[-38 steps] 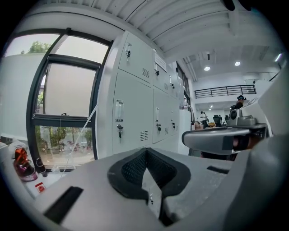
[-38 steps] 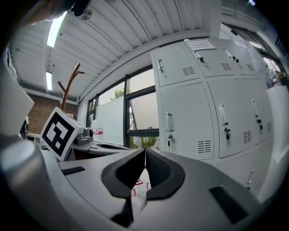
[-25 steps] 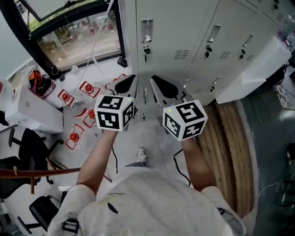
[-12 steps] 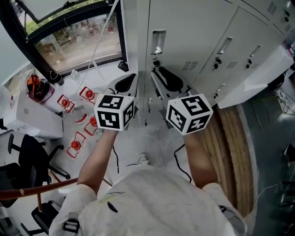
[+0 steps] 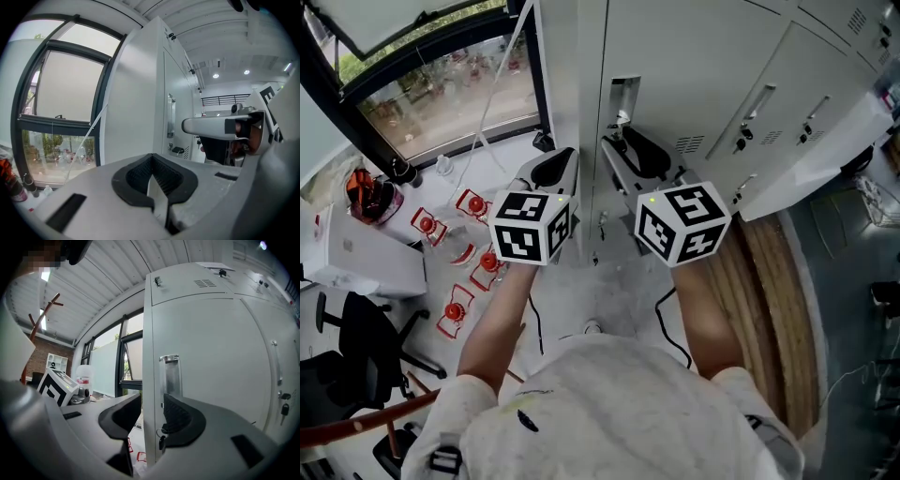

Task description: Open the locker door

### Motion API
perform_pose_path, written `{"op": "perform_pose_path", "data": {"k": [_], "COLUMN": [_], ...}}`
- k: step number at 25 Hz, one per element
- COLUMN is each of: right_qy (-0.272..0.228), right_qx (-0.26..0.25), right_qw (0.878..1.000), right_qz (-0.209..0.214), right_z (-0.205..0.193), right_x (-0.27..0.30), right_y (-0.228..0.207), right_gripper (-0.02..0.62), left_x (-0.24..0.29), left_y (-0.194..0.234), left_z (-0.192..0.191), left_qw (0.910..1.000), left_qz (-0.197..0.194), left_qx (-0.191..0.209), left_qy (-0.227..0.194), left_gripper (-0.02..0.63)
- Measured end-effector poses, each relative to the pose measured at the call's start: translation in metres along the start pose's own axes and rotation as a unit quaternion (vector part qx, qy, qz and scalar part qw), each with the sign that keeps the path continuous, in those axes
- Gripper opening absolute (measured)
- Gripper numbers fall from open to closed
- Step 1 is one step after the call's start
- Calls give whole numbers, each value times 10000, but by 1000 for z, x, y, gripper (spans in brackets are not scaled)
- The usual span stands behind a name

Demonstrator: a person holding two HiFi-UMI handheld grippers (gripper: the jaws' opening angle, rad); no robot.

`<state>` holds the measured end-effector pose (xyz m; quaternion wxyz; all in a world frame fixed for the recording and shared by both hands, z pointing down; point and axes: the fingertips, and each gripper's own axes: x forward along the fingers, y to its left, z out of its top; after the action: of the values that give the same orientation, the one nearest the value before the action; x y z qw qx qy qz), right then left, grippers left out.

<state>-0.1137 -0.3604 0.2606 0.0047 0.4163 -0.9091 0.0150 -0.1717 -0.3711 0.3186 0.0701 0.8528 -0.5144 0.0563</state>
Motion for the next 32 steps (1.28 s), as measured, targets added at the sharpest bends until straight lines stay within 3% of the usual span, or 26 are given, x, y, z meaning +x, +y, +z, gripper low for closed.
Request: {"op": "perform_pose_path", "data": {"k": [9,25,32], "right_qy": [-107,-150,-135], "right_qx": [-114,-182,-171], "right_qw": [9999,9991,9993], "right_qz": [32,357,295], "right_z": [8,15,15], "right_x": [22,35,25], "right_y": [-9,-3,-1], "right_gripper": [167,181,180], "left_x": [12,12,6], "left_y": [19,34,31], "left_z": [3,2,-6], "left_qw": [10000,9998,9998], "left_qz": [55,181,156], "left_qx": [-26,-52,-136], "left_qy": [-52,-4,41], "left_gripper": [6,6,6]}}
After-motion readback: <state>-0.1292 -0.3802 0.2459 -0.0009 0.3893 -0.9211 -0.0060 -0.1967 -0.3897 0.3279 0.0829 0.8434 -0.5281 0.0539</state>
